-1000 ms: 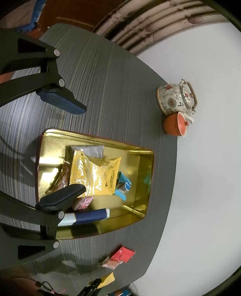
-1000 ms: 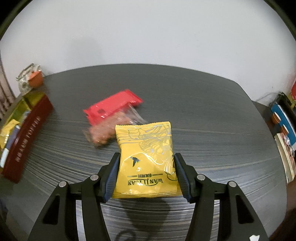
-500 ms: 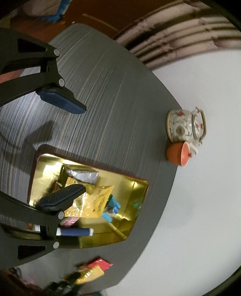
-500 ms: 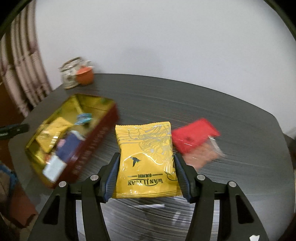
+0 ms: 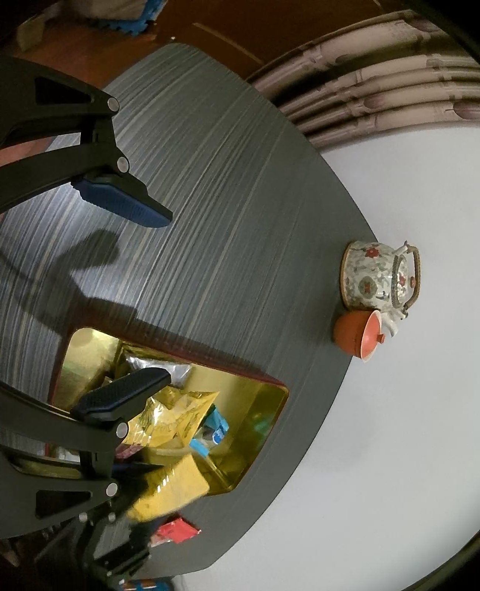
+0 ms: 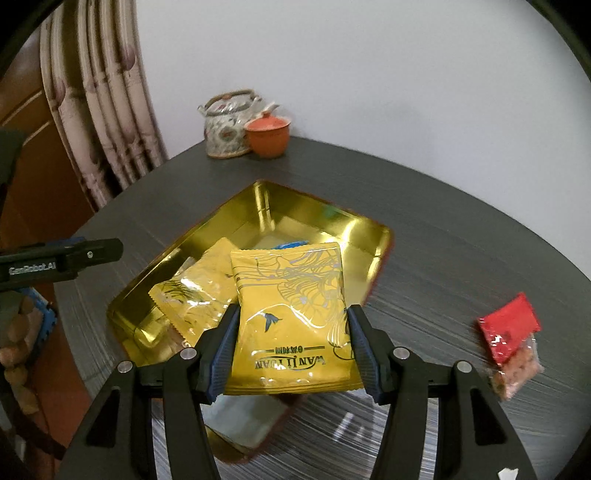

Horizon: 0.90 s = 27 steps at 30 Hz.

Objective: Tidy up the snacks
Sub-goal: 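Carry the yellow WANTUAN packet into the tin with the right gripper and release, then grasp the clear peanut snack bag with the right gripper and lift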

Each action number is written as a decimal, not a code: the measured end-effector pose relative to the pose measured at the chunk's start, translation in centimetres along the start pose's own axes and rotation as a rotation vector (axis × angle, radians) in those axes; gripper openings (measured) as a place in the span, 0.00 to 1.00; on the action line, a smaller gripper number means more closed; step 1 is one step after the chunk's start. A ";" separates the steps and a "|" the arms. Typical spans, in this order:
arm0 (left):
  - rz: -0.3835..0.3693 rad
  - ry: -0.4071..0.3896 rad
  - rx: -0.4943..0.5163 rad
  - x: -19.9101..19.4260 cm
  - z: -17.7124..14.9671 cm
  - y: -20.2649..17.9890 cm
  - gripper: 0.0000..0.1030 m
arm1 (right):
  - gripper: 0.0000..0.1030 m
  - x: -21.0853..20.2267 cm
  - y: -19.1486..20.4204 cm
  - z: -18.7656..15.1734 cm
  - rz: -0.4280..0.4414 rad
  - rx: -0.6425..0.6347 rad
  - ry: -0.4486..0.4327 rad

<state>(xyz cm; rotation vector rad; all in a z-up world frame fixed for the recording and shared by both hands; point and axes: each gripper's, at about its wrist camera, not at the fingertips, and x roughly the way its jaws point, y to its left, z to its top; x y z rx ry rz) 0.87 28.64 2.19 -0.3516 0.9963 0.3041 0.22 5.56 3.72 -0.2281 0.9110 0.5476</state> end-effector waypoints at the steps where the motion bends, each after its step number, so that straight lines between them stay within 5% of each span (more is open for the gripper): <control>1: -0.002 0.001 0.001 0.0 0.0 0.0 0.76 | 0.52 0.2 0.2 -0.1 0.002 -0.004 0.007; 7: -0.005 0.005 0.018 0.1 -0.1 -0.4 0.76 | 0.53 1.7 1.3 -0.6 0.003 -0.030 0.048; 17: 0.001 0.009 0.039 0.2 -0.4 -1.0 0.76 | 0.66 -0.9 -1.2 -0.8 -0.009 0.045 -0.022; 27: 0.004 0.003 0.060 -0.1 -0.7 -1.5 0.76 | 0.67 -3.0 -9.2 -2.2 -0.213 0.185 -0.039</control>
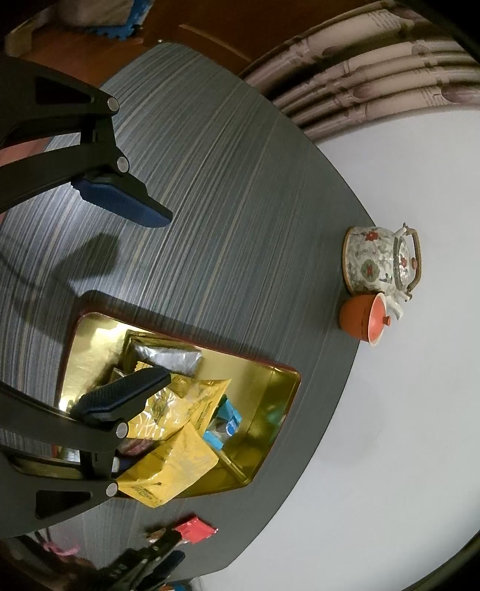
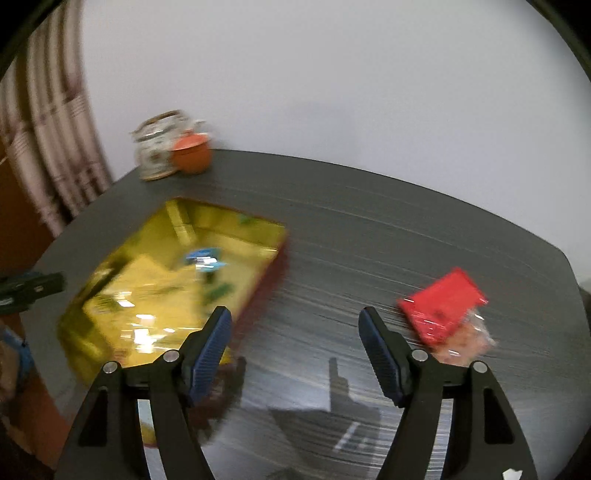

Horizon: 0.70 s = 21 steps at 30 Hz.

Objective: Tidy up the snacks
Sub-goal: 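Grasp the clear peanut snack bag with the right gripper and lift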

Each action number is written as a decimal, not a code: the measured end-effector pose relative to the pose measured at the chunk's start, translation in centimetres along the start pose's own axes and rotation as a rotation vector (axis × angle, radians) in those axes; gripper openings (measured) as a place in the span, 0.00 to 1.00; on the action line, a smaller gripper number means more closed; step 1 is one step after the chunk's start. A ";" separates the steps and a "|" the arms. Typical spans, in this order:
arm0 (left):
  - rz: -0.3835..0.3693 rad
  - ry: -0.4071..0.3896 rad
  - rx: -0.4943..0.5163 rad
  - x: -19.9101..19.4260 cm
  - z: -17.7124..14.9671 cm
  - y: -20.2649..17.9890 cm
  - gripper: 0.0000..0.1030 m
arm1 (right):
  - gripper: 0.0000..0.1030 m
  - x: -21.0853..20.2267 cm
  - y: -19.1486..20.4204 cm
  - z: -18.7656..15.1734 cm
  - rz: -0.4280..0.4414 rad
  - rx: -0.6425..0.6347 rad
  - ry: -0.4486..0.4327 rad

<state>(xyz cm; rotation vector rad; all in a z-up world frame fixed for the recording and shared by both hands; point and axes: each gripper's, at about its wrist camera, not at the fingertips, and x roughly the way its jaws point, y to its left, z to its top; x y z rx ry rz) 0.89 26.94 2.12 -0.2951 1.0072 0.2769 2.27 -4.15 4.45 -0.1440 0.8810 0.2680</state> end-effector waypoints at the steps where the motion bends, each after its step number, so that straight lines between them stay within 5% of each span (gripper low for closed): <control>1: 0.003 -0.001 0.002 0.0 0.0 -0.1 0.76 | 0.67 0.2 -1.3 -0.3 -0.029 0.024 0.007; 8: 0.009 0.004 0.004 0.1 -0.1 -0.2 0.76 | 0.66 2.6 -7.8 -1.4 -0.189 0.128 0.068; 21: 0.015 0.008 0.016 0.3 -0.1 -0.3 0.76 | 0.66 5.9 -12.7 -2.1 -0.239 0.271 0.142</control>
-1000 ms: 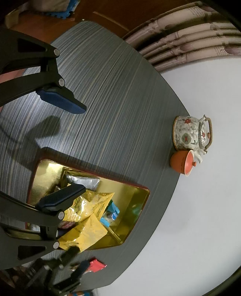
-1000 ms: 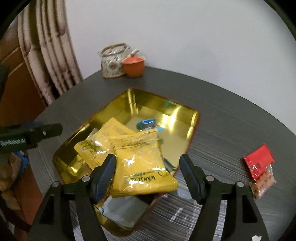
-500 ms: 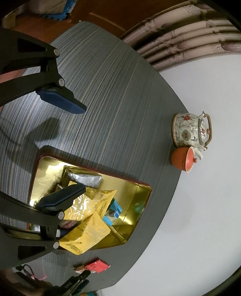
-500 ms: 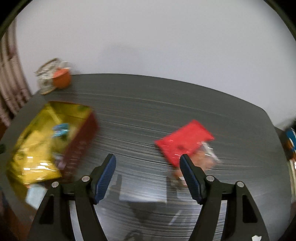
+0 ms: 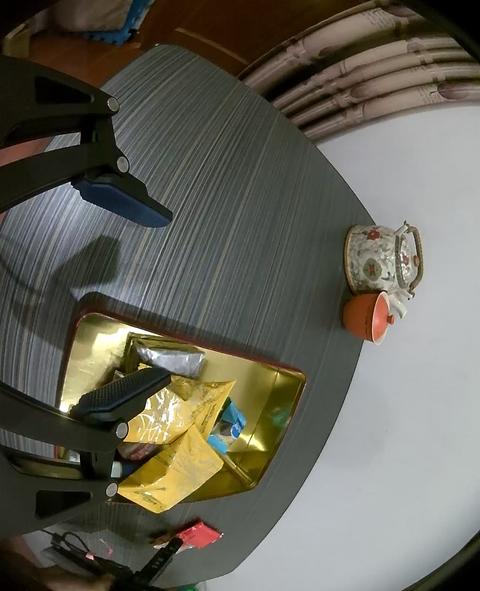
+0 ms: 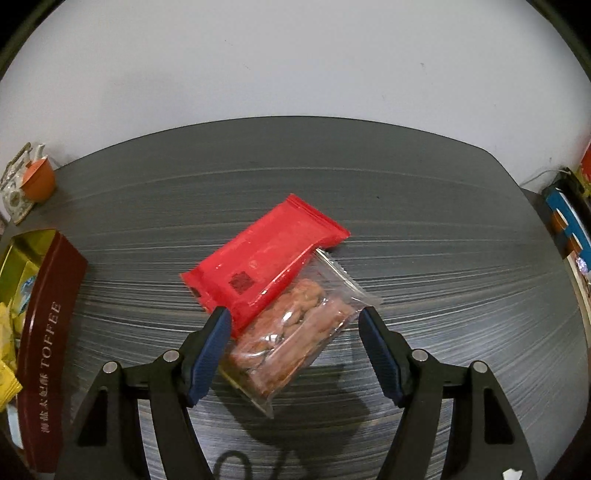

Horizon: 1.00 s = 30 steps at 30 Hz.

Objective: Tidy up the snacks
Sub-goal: 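Grasp the clear peanut snack bag with the right gripper and lift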

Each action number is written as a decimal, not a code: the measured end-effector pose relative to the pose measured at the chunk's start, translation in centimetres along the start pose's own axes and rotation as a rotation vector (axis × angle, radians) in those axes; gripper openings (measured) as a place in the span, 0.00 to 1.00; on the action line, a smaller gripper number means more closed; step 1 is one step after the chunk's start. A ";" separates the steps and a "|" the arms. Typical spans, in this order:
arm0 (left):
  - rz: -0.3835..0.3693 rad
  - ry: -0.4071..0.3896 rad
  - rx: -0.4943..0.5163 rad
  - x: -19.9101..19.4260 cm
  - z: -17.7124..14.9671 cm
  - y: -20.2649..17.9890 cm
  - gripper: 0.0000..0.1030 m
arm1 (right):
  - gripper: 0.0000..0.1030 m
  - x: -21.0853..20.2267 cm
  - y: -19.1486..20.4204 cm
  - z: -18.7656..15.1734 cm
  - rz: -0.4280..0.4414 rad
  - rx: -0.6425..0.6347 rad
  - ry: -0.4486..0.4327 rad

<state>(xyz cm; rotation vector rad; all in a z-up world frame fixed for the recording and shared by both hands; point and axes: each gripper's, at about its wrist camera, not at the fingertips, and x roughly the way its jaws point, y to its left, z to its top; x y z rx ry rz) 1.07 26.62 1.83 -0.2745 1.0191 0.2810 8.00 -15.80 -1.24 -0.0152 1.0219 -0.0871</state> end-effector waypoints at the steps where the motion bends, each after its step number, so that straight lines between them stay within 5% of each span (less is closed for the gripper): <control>1: 0.001 0.001 0.000 0.0 0.0 0.0 0.76 | 0.66 0.3 0.1 0.2 -0.004 -0.005 0.000; 17: 0.006 -0.006 0.015 -0.2 -0.2 -0.1 0.76 | 0.65 0.7 -0.1 -0.7 -0.006 -0.063 -0.004; 30: 0.043 -0.039 0.049 -0.3 -0.3 -0.7 0.76 | 0.39 1.8 -2.4 -0.4 0.050 -0.057 -0.021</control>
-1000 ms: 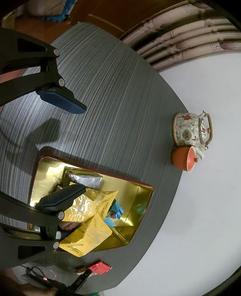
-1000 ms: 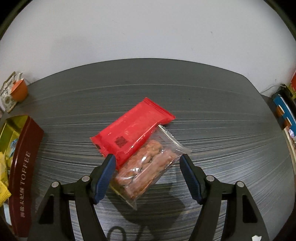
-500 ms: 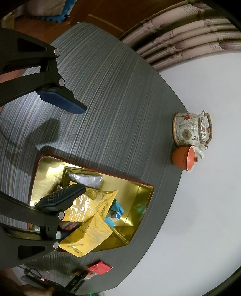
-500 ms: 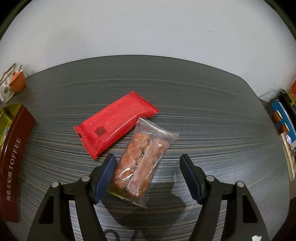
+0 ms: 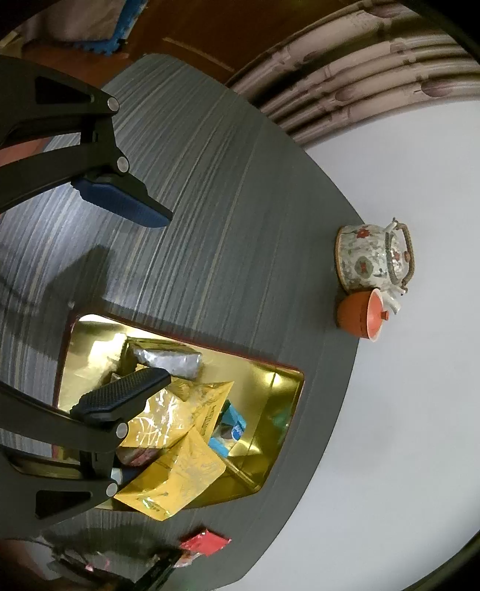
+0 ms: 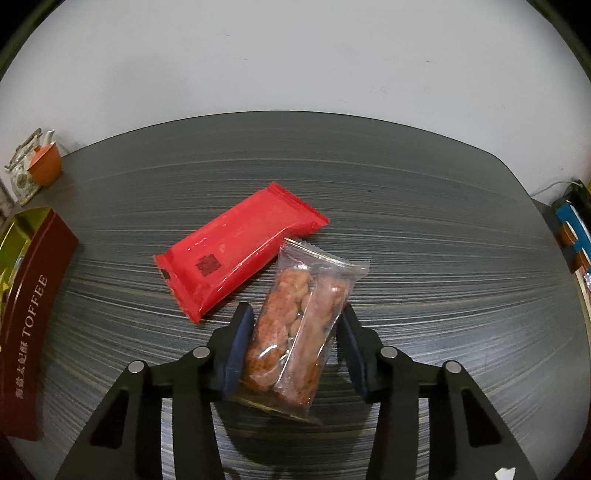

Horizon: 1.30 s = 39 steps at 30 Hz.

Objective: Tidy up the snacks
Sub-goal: 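Grasp the clear peanut snack bag with the right gripper and lift, then grasp the red bar packet with left while right holds the peanut bag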

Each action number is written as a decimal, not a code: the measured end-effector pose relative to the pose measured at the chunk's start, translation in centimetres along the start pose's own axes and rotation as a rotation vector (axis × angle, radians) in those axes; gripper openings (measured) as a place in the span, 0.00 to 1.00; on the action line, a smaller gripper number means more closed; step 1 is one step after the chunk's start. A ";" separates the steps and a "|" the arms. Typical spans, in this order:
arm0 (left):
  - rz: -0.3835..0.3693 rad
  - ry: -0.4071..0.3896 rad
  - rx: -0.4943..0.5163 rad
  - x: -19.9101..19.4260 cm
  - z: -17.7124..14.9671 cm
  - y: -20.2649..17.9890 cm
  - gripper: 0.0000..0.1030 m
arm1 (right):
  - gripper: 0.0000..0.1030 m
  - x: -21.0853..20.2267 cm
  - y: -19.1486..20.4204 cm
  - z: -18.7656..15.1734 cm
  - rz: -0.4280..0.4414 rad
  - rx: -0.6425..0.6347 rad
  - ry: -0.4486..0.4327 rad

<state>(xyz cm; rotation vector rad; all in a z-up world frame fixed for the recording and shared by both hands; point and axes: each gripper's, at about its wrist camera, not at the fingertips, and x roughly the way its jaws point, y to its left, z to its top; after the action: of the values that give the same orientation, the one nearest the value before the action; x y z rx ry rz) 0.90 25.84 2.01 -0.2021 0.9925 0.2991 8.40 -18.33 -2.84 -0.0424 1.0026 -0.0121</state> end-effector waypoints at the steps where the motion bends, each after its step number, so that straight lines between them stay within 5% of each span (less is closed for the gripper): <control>1: 0.003 -0.004 0.003 0.0 0.0 0.0 0.76 | 0.38 -0.1 -0.6 0.0 0.006 0.001 -0.001; 12: -0.001 -0.041 0.124 -1.7 0.1 -2.8 0.76 | 0.34 -1.3 -4.9 -1.0 0.005 -0.039 -0.032; 27: -0.226 -0.036 0.444 -3.3 0.4 -20.6 0.76 | 0.34 -2.4 -8.6 -1.4 0.009 -0.027 -0.045; 39: -0.341 0.082 0.514 2.8 1.1 -31.3 0.76 | 0.35 -3.1 -8.5 -2.0 0.026 -0.023 -0.061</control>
<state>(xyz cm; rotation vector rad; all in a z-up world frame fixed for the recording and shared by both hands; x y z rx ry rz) 13.77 -2.84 1.20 0.0876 1.0641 -0.2797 5.11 -26.84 -1.01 -0.0507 0.9419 0.0247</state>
